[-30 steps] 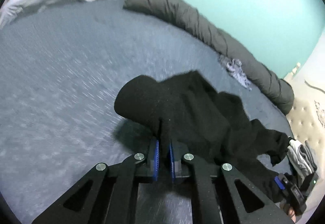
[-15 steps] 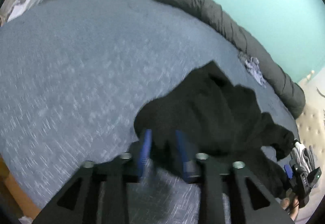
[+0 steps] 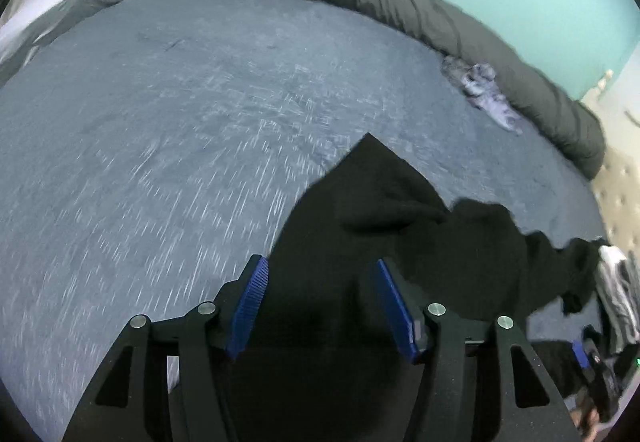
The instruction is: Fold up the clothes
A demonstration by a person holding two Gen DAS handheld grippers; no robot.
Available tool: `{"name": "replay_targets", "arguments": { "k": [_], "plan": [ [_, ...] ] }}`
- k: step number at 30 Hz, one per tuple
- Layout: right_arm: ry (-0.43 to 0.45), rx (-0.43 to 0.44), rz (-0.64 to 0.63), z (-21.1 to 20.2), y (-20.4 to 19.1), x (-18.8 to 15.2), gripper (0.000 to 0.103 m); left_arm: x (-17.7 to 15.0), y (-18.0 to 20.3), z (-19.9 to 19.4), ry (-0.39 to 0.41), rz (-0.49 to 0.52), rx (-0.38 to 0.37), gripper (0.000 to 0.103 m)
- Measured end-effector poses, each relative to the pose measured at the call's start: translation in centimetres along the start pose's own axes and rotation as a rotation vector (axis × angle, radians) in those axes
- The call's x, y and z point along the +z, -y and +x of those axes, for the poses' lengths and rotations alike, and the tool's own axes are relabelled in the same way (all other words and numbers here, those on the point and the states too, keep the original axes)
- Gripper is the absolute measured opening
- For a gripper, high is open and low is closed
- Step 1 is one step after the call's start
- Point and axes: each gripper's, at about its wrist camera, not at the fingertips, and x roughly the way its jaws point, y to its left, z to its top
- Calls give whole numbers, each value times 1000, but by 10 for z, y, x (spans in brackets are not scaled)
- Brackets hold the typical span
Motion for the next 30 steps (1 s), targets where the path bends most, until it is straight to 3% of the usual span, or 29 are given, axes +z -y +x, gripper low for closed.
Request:
{"name": "replay_targets", "arguments": {
  "k": [10,12,20,26,30],
  "plan": [
    [-5,-18,10,6,15,9,57,66,33,72,-65,59,-6,64],
    [-6,-19,16,7,17,9,57,71,35,82,-81,50,-18,68],
    [-15,-11,22,11,19,9,57,76,43,104,-111,61,-63,67],
    [-20,-8,25,13,18,8,57,71,54,107,-120,119,-58,23],
    [-14,0,33,11,17,9,57,77,50,83,-44,118,-42,13]
  ]
}}
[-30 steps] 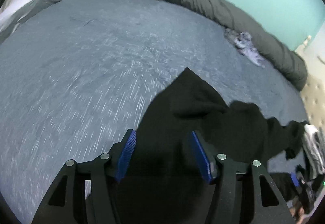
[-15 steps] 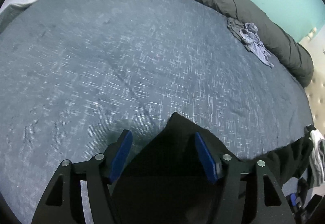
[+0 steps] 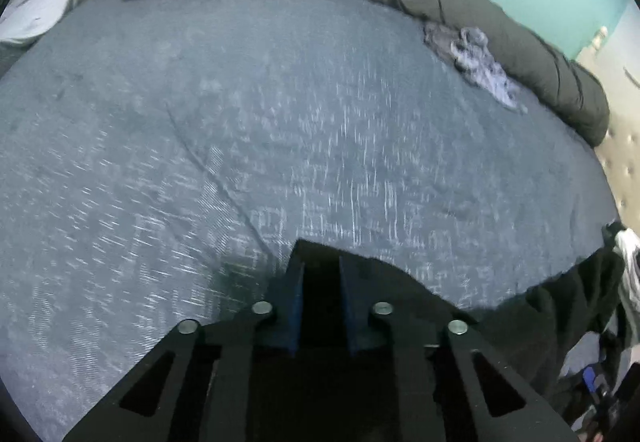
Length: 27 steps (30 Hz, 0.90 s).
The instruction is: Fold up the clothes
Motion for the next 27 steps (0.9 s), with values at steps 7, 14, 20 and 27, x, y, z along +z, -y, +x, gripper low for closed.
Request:
{"name": "replay_targets", "arguments": {
  "k": [7,14,20,27],
  "plan": [
    [12,11,-1,-5,-1,2,57,24,-29,-68,190,-80,114,4],
    [9,12,16,-3,2,4,57,47,-78,-105,236,-187,205,0],
    [10,10,5,-3,-2,3,57,32,-70,-57,73,-173,94,18],
    [0,8,5,0,-1,1,57,15,-38,1,-43,-88,28,61]
  ]
}}
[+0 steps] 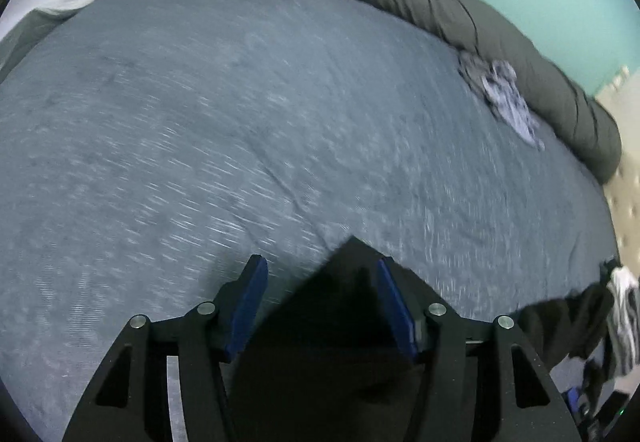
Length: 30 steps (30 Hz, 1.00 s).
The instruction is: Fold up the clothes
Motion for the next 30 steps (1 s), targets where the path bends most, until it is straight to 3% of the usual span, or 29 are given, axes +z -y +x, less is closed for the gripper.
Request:
{"name": "replay_targets", "arguments": {
  "k": [10,13,14,16,19,26,30],
  "plan": [
    [-1,1,9,-1,1,0,57,-19,30,31,-41,60,-7,60],
    [-2,1,11,0,1,0,57,-20,37,33,-43,77,-17,33],
    [-3,1,11,0,1,1,57,-20,40,32,-44,87,-27,19],
    [-4,1,13,0,1,1,57,-21,49,29,-37,126,-10,7],
    [-1,3,15,-1,1,1,57,-19,54,16,3,140,4,4],
    [8,10,21,-3,2,2,57,3,34,-38,148,63,34,2],
    [8,13,23,-4,3,3,57,24,12,-75,254,-7,117,0]
  ]
}}
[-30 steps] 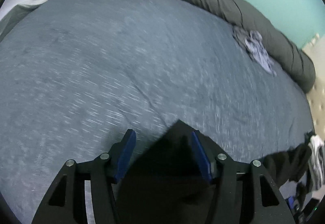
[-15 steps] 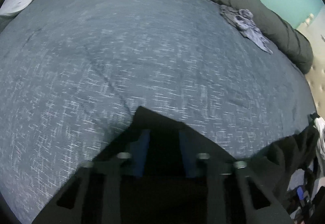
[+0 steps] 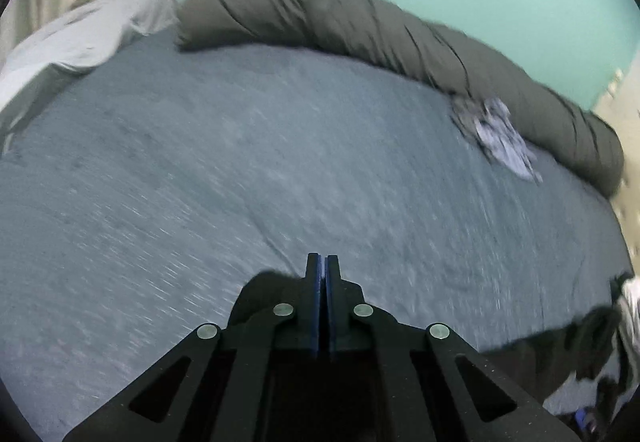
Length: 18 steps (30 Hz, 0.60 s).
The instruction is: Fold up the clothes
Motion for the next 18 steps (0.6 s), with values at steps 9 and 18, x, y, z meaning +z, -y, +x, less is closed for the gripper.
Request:
{"name": "replay_targets", "arguments": {
  "k": [9,18],
  "plan": [
    [-10,-7,0,5,0,-2,57,-2,-35,11,-101,-55,-29,0],
    [-8,-15,2,5,2,0,57,-65,-18,45,-238,-52,-106,26]
  ]
}}
